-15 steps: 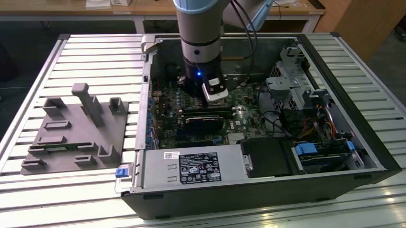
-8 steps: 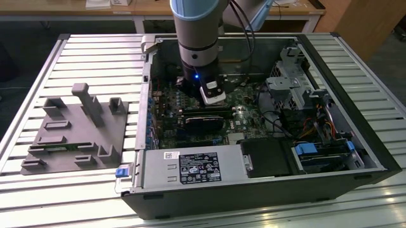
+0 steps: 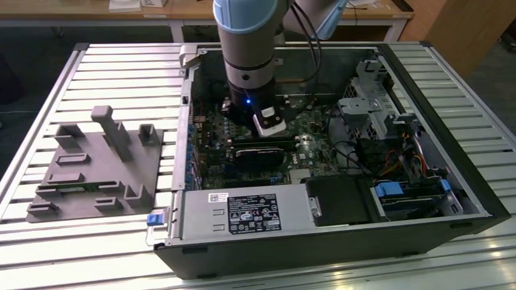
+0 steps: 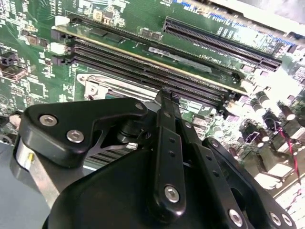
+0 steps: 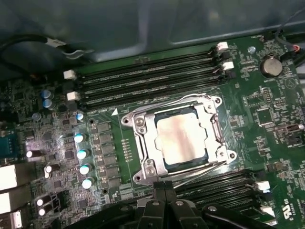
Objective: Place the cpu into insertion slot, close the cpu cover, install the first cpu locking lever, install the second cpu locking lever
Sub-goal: 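Install the second cpu locking lever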
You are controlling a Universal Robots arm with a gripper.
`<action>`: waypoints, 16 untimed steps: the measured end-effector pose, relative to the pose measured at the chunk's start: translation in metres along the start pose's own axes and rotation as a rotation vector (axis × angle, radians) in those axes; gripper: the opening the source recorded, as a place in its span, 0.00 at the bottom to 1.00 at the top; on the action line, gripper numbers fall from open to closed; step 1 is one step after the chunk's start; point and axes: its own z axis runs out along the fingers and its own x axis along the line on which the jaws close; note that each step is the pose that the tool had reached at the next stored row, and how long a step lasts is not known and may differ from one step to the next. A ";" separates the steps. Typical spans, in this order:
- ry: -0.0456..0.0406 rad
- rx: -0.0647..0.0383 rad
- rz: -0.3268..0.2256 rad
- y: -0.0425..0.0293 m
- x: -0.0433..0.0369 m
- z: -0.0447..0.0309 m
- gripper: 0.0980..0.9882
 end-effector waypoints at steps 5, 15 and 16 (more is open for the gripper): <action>0.0086 -0.027 -0.011 -0.0040 0.0032 0.0023 0.01; 0.0244 -0.081 -0.027 -0.0095 0.0108 0.0095 0.01; 0.0260 -0.088 -0.028 -0.0097 0.0112 0.0102 0.01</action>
